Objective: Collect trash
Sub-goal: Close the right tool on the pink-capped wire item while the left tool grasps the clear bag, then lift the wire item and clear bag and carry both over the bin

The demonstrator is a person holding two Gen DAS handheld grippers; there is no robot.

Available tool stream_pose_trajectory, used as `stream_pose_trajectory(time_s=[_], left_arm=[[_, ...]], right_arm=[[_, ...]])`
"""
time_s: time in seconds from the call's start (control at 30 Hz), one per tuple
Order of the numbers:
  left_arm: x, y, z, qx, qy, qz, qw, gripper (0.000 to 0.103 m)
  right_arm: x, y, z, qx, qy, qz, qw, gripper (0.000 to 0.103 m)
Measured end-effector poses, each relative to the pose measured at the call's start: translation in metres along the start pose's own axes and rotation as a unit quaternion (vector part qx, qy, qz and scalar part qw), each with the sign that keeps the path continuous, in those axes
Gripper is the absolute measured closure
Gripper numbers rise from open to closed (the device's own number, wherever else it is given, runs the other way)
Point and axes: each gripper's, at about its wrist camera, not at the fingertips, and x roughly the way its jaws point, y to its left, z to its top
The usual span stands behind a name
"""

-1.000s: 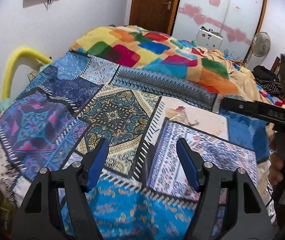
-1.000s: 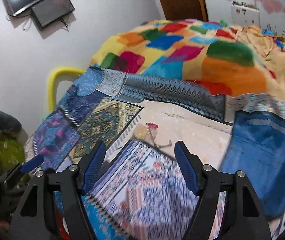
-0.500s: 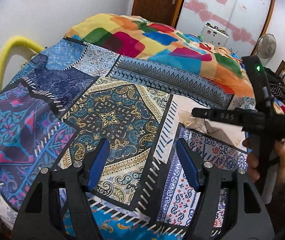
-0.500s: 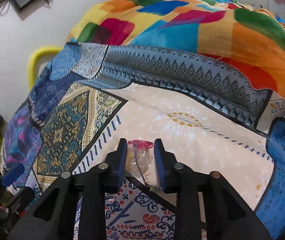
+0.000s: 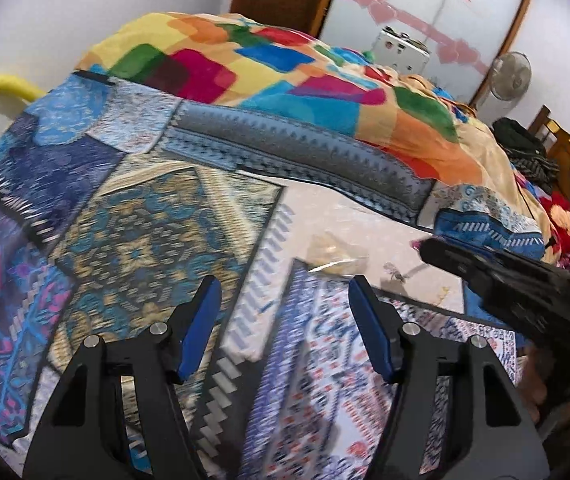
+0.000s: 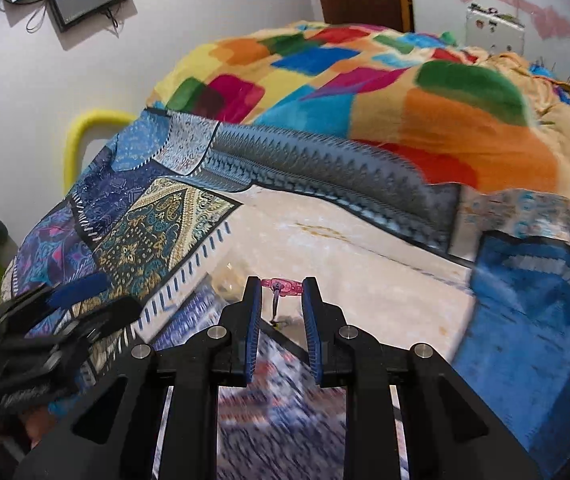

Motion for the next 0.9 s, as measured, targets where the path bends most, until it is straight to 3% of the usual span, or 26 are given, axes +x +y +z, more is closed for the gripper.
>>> stream_pose_trajectory(time_s=[0.27, 0.47, 0.57, 0.7, 0.9], left_arm=[[0.046, -0.037, 0.013, 0.035, 0.023, -0.007, 0.9991, 0.044], [0.070, -0.044, 0.014, 0.030, 0.044, -0.010, 0.9985, 0.061], [0.068, -0.047, 0.010, 0.039, 0.041, -0.009, 0.9984, 0.077], [0.061, -0.050, 0.006, 0.039, 0.043, -0.011, 0.9982, 0.079], [0.021, -0.057, 0.000, 0.033, 0.033, -0.017, 0.9987, 0.080]], right_arm=[[-0.035, -0.024, -0.030, 0.010, -0.021, -0.018, 1.000, 0.084], [-0.042, -0.036, -0.038, 0.022, -0.025, -0.014, 0.999, 0.084], [-0.046, -0.039, -0.039, 0.029, -0.029, -0.011, 0.999, 0.084], [-0.056, -0.041, -0.043, 0.038, -0.034, -0.009, 0.999, 0.084], [-0.080, -0.035, -0.044, 0.035, -0.037, -0.017, 0.999, 0.084]])
